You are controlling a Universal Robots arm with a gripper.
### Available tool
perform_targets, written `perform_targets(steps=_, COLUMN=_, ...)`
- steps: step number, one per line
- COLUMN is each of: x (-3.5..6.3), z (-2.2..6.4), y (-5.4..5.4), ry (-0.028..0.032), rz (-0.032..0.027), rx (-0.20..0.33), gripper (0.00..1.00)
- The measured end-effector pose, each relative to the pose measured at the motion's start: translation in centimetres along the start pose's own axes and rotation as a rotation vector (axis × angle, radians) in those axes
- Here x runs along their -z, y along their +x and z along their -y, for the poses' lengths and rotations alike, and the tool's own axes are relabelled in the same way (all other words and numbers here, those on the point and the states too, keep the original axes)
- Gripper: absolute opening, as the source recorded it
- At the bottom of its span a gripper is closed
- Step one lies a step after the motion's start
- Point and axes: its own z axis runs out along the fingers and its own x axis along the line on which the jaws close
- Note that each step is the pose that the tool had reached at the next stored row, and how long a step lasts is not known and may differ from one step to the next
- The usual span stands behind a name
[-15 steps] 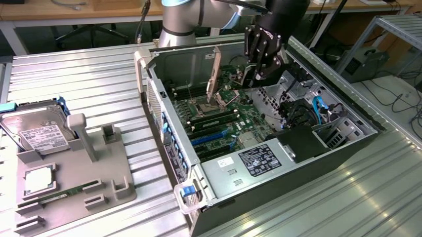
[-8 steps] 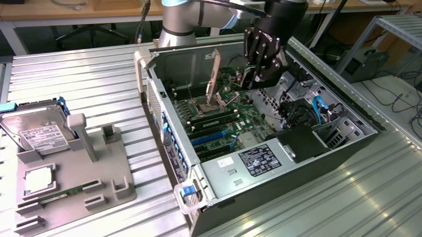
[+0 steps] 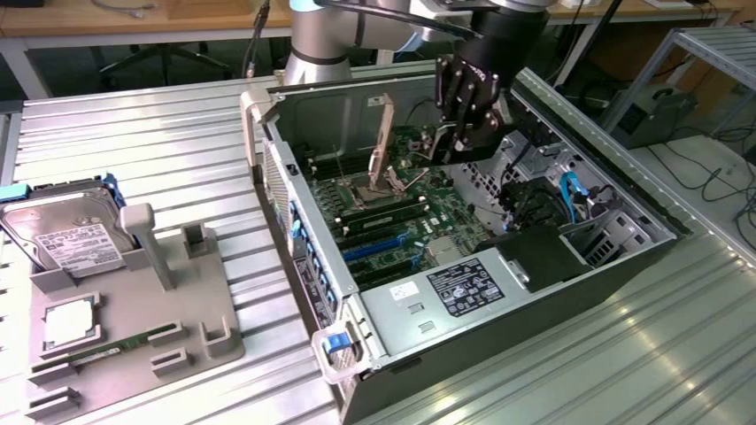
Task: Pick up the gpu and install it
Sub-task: 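Insert the gpu into the slot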
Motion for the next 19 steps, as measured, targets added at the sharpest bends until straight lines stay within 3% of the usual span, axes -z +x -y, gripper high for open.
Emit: perform_targets(steps=19, x=-1.14, z=0.03, y=0.0, ry=0.0000, rz=0.0001, rx=0.000, gripper=0.28)
